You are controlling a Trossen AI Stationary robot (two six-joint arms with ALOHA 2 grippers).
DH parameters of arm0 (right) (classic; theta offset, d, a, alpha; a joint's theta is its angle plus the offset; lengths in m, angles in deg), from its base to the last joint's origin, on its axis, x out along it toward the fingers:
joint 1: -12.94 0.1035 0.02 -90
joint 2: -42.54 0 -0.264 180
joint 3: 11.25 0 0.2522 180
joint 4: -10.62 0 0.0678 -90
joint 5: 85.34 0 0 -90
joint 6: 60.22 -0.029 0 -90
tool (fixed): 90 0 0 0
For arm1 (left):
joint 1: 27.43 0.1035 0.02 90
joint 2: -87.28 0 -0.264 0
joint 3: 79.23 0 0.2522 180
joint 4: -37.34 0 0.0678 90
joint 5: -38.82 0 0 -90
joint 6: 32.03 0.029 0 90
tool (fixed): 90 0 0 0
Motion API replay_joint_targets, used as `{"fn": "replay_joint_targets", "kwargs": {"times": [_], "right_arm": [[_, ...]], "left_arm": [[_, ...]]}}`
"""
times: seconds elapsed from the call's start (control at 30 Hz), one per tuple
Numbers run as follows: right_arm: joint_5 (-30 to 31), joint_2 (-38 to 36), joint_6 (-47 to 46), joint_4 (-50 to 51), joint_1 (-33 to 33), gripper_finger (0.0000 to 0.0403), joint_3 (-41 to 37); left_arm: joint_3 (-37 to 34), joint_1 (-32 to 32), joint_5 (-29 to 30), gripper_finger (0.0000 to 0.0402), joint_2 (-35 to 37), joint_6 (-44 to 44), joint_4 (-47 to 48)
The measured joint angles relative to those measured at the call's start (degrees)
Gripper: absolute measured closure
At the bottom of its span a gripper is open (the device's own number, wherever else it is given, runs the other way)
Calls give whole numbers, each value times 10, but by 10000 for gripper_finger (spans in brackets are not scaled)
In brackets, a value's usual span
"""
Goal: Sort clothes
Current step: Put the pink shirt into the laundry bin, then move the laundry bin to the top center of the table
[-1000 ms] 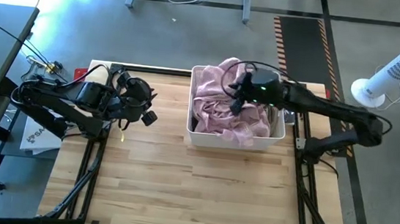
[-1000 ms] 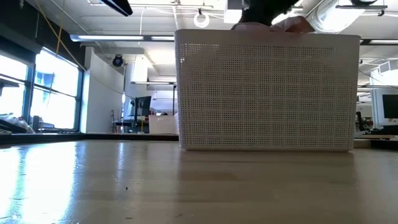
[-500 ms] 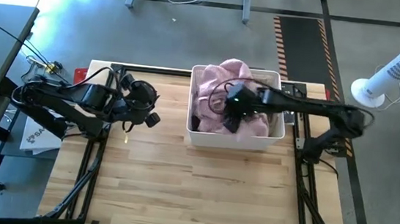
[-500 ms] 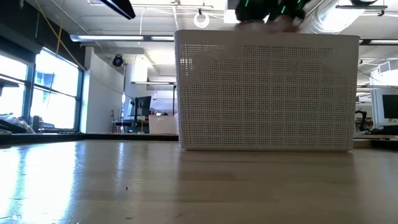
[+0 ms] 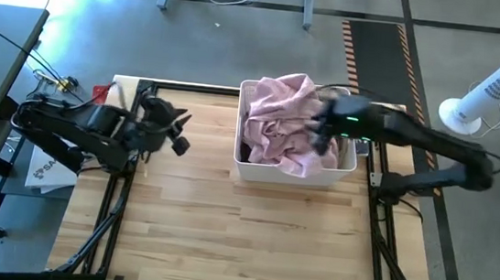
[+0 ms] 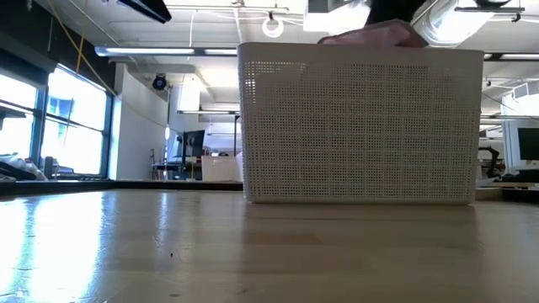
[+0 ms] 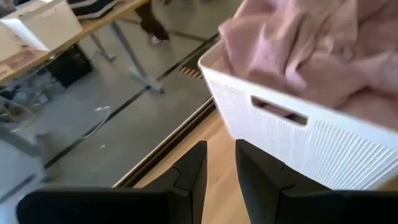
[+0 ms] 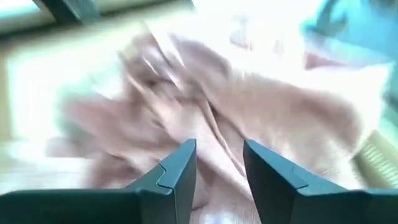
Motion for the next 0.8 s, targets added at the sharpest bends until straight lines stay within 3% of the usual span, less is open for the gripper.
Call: {"fn": "replay_joint_targets", "kwargs": {"times": [0.17, 0.37, 0.47, 0.57, 0.7, 0.8], "right_arm": [[44, -156, -28, -10, 76, 274, 1], [82, -253, -86, -27, 255, 275, -23], [118, -281, -113, -48, 329, 283, -87], [132, -311, -132, -117, 391, 317, -179], [118, -340, -137, -255, 461, 391, -292], [113, -340, -172, -359, 502, 390, -358]], "left_arm": [[-47, -27, -34, 321, 84, 64, -120], [-119, -95, -87, 330, 157, 165, -305], [-146, -120, -73, 354, 184, 185, -361], [-168, -135, -72, 391, 213, 173, -381], [-213, -165, -78, 399, 236, 110, -377], [-247, -202, -63, 400, 214, 80, -380]]}}
